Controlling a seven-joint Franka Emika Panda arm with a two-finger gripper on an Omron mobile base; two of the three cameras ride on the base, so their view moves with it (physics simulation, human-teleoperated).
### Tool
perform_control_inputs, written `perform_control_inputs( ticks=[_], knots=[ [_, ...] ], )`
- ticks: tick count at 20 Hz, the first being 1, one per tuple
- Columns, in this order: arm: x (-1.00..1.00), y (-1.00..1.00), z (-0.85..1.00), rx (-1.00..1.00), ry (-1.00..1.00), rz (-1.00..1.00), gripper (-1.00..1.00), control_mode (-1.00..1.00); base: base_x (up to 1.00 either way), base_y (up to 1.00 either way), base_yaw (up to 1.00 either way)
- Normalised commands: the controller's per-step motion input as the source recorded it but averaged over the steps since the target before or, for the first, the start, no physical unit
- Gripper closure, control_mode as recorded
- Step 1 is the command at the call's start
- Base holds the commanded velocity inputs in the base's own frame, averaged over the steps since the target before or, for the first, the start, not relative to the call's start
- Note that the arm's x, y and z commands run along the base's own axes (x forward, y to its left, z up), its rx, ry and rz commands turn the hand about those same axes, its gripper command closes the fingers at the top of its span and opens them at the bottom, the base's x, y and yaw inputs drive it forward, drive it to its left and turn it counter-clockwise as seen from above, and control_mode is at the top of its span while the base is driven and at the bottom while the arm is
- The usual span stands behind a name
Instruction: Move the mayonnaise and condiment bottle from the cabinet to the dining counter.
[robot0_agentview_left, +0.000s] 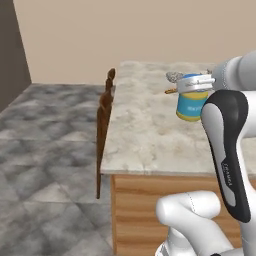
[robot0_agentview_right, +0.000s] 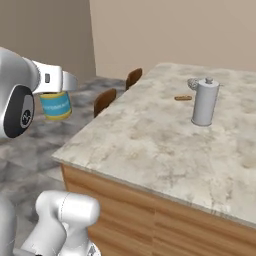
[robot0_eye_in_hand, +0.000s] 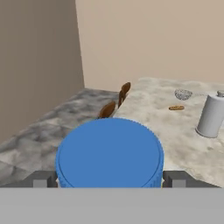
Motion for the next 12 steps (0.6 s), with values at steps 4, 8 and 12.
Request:
perform_control_inputs(
  ticks=[4,8,12],
  knots=[
    [0.00,0.00,0.00,0.00,0.00,0.00,1.00,1.00,0.12,0.00,-0.40],
    [0.00,0.00,0.00,0.00,0.00,0.00,1.00,1.00,0.17,0.00,-0.35],
    [0.00,0.00,0.00,0.00,0.00,0.00,1.00,1.00,0.22,0.16,-0.32]
  ],
)
